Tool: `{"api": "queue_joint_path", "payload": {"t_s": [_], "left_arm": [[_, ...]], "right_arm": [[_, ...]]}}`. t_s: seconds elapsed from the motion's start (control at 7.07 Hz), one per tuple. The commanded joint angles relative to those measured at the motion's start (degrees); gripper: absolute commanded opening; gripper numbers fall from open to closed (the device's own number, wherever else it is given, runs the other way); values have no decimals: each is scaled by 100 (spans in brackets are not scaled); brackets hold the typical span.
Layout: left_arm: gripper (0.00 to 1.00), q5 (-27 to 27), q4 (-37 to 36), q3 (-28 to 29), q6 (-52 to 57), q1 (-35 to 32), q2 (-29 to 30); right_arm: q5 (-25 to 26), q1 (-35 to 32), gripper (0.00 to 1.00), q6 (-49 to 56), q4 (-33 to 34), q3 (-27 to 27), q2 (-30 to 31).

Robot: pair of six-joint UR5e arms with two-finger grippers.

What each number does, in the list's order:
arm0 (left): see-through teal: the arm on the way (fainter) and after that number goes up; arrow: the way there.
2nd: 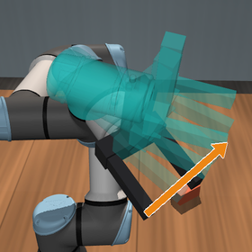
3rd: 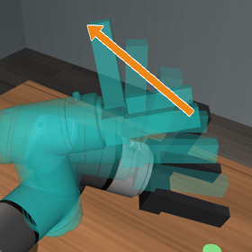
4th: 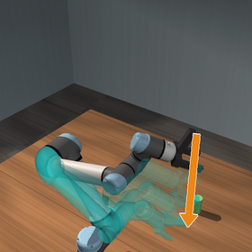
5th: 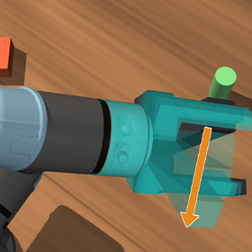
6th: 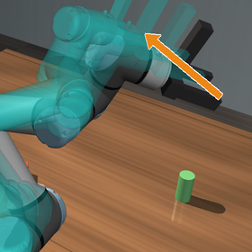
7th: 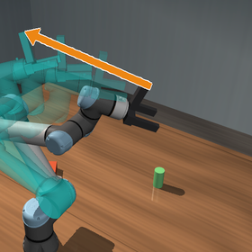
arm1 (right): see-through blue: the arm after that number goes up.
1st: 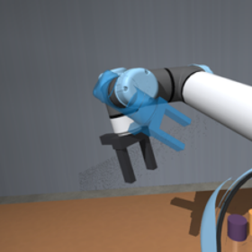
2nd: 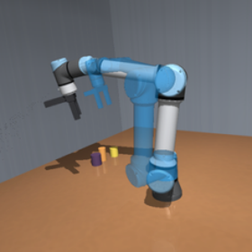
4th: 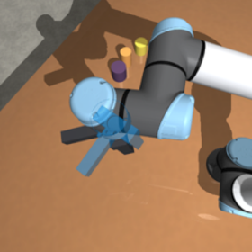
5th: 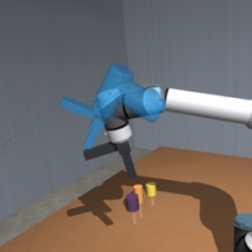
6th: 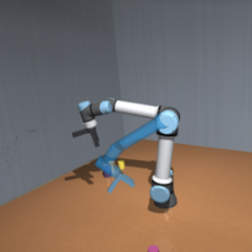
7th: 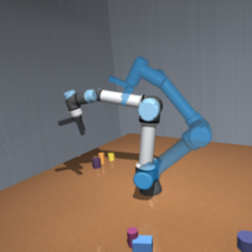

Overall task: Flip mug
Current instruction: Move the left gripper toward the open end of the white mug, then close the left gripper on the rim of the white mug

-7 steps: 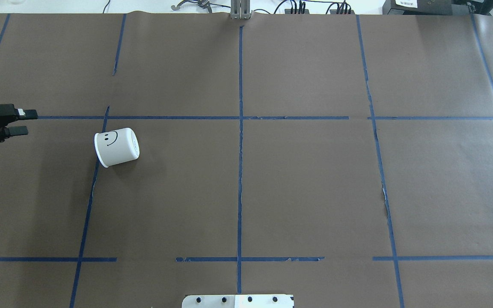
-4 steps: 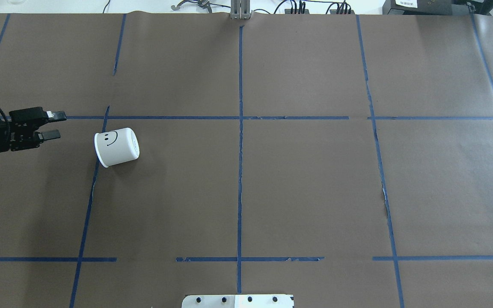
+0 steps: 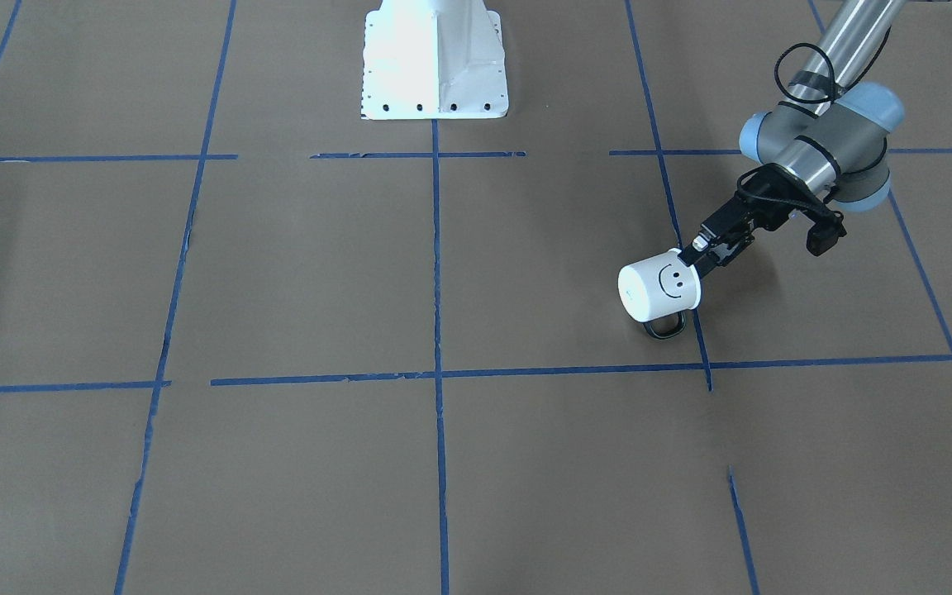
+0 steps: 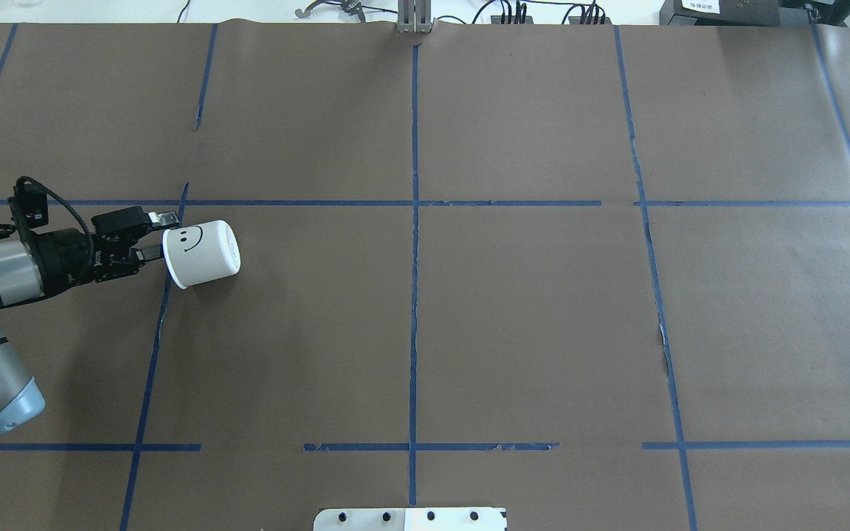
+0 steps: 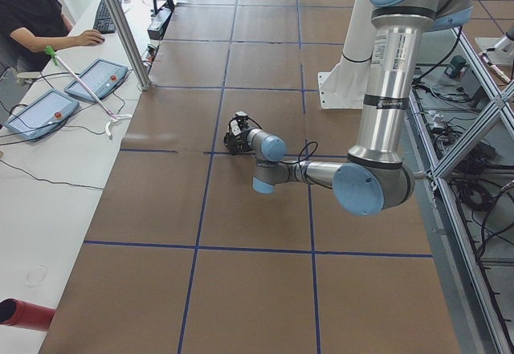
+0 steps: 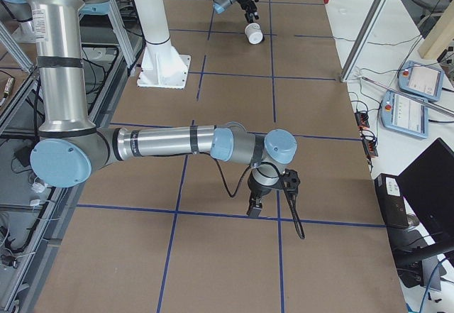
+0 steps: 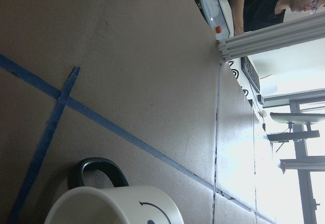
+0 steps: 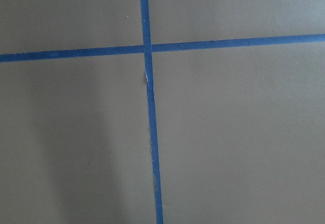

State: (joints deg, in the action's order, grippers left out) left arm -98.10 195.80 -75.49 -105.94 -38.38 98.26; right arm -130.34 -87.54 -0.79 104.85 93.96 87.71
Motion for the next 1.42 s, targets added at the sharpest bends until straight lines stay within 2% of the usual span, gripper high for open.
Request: {"api": "queue_joint_path", "payload": {"t_s": [0.0, 0.28, 0.71, 0.99, 1.27], "left_arm": [[84, 54, 11, 148, -58, 120, 194], [2, 37, 20, 131, -234, 120, 177], [0, -173, -59, -96, -496, 103, 185], [0, -453, -364, -526, -620, 33, 177], [0, -787, -2001, -1525, -647, -46, 194]], "right_arm": [[0, 0, 100, 0, 0, 0, 0], [0, 0, 100, 0, 0, 0, 0], [0, 0, 100, 0, 0, 0, 0], [0, 0, 100, 0, 0, 0, 0], [0, 0, 100, 0, 0, 0, 0]]}}
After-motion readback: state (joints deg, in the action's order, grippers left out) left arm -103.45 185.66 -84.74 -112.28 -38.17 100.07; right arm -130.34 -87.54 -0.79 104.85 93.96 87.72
